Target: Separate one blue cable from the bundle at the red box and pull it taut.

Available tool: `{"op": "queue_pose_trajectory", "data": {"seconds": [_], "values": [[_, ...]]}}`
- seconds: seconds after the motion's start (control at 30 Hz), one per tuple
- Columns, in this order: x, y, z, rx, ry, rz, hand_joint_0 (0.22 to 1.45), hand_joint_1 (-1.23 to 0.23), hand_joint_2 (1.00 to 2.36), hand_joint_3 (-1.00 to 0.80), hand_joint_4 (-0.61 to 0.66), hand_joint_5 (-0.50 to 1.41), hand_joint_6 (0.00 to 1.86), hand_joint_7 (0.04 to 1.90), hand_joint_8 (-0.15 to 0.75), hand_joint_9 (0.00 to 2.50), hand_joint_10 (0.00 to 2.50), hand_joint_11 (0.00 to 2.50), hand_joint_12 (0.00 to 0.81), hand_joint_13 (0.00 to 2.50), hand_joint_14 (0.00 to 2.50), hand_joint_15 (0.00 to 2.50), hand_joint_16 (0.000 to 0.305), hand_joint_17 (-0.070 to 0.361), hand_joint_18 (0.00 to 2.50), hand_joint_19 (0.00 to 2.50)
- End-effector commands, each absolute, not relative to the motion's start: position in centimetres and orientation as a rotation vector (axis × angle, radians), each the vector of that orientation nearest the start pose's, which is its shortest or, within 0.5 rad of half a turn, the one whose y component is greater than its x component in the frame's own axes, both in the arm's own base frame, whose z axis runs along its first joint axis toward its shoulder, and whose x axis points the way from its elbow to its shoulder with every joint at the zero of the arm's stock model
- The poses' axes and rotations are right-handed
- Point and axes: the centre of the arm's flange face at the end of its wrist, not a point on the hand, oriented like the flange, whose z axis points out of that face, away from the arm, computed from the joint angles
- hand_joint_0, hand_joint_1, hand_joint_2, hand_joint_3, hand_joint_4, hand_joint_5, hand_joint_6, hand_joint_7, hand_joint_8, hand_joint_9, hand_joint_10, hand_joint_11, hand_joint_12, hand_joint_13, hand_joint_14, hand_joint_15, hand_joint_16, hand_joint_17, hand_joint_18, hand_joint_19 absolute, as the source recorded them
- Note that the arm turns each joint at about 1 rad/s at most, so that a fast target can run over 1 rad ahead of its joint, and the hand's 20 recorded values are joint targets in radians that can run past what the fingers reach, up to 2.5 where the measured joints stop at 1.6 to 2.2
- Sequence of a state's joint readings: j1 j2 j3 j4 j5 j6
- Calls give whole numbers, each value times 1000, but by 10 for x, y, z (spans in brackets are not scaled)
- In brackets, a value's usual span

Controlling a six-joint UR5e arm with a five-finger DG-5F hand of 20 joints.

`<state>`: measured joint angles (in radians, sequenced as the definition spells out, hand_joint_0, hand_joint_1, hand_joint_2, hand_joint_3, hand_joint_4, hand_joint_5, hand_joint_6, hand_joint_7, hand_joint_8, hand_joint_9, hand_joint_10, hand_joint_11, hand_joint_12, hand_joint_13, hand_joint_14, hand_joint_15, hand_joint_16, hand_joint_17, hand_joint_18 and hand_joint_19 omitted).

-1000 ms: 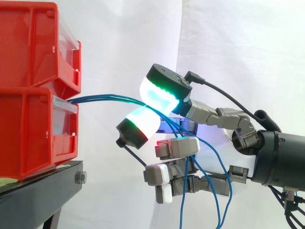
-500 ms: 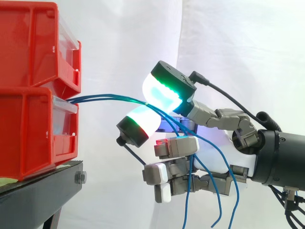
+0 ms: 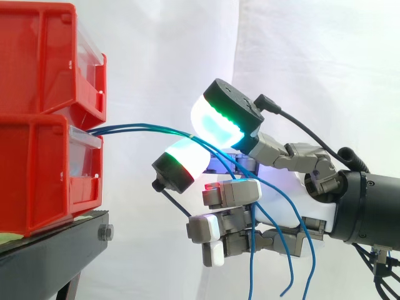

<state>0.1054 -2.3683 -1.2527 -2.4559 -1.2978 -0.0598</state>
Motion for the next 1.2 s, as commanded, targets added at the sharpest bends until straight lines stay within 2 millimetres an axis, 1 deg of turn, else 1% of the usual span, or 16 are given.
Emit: {"op": "queue_pose_trajectory", "data": {"seconds": [0.0, 0.13, 0.17, 0.23, 0.27, 0.3, 0.37, 0.4, 0.43, 0.6, 0.77, 0.83, 0.9, 1.03, 1.1, 1.17], "values": [[779, -78, 201, 1125, 949, 1155, 510, -872, 1000, -500, 73, -170, 839, 1230, 302, 1357, 27, 1573, 402, 1117, 31, 897, 58, 129, 923, 823], [779, -78, 201, 1125, 949, 1155, 530, -936, 1000, -500, 67, -172, 839, 1236, 293, 1340, 29, 1560, 391, 1103, 32, 894, 56, 126, 901, 805], [779, -80, 201, 1126, 948, 1154, 556, -941, 1000, -500, 63, -172, 838, 1241, 285, 1333, 28, 1576, 384, 1095, 32, 899, 55, 123, 889, 820], [779, -78, 200, 1127, 949, 1154, 609, -900, 1000, -500, 53, -173, 838, 1243, 284, 1334, 29, 1580, 375, 1089, 33, 892, 53, 119, 875, 821], [779, -78, 200, 1127, 949, 1154, 643, -823, 1000, -500, 45, -170, 837, 1237, 285, 1340, 28, 1582, 371, 1091, 31, 901, 52, 118, 872, 832], [779, -78, 200, 1127, 949, 1154, 644, -772, 1000, -500, 44, -166, 834, 1225, 280, 1361, 29, 1573, 373, 1097, 32, 894, 52, 117, 879, 849], [779, -78, 201, 1126, 948, 1154, 640, -733, 1000, -500, 45, -160, 823, 1224, 282, 1372, 30, 1576, 382, 1111, 33, 902, 52, 117, 885, 868], [779, -78, 201, 1126, 948, 1154, 629, -665, 1002, -475, 50, -151, 797, 1225, 283, 1377, 30, 1589, 383, 1114, 32, 902, 52, 118, 891, 877], [779, -78, 201, 1126, 948, 1154, 629, -665, 1002, -472, 51, -150, 795, 1221, 282, 1377, 31, 1587, 383, 1114, 32, 902, 53, 118, 892, 877], [779, -78, 200, 1127, 949, 1154, 637, -568, 1005, -441, 51, -132, 747, 1232, 279, 1385, 31, 1564, 382, 1121, 32, 898, 53, 119, 907, 886], [779, -78, 201, 1126, 948, 1154, 644, -454, 1002, -477, 61, -126, 734, 1256, 276, 1407, 31, 1568, 385, 1139, 32, 901, 53, 119, 917, 888], [779, -78, 200, 1127, 949, 1154, 618, -404, 1000, -500, 64, -123, 735, 1266, 272, 1413, 32, 1576, 383, 1142, 32, 908, 53, 119, 924, 887], [779, -78, 200, 1127, 949, 1154, 550, -377, 1000, -500, 70, -123, 738, 1251, 289, 1442, 31, 1572, 397, 1172, 31, 914, 55, 124, 950, 884], [779, -78, 200, 1127, 949, 1154, 459, -428, 1000, -500, 100, -123, 750, 1226, 329, 1486, 28, 1554, 432, 1254, 29, 919, 63, 142, 1045, 849], [779, -78, 200, 1127, 949, 1154, 419, -552, 1000, -500, 119, -132, 767, 1190, 347, 1500, 25, 1573, 442, 1282, 29, 936, 67, 152, 1094, 815], [779, -78, 200, 1127, 949, 1154, 409, -666, 1000, -500, 121, -142, 782, 1181, 345, 1502, 23, 1586, 440, 1292, 29, 960, 68, 152, 1106, 810]]}}
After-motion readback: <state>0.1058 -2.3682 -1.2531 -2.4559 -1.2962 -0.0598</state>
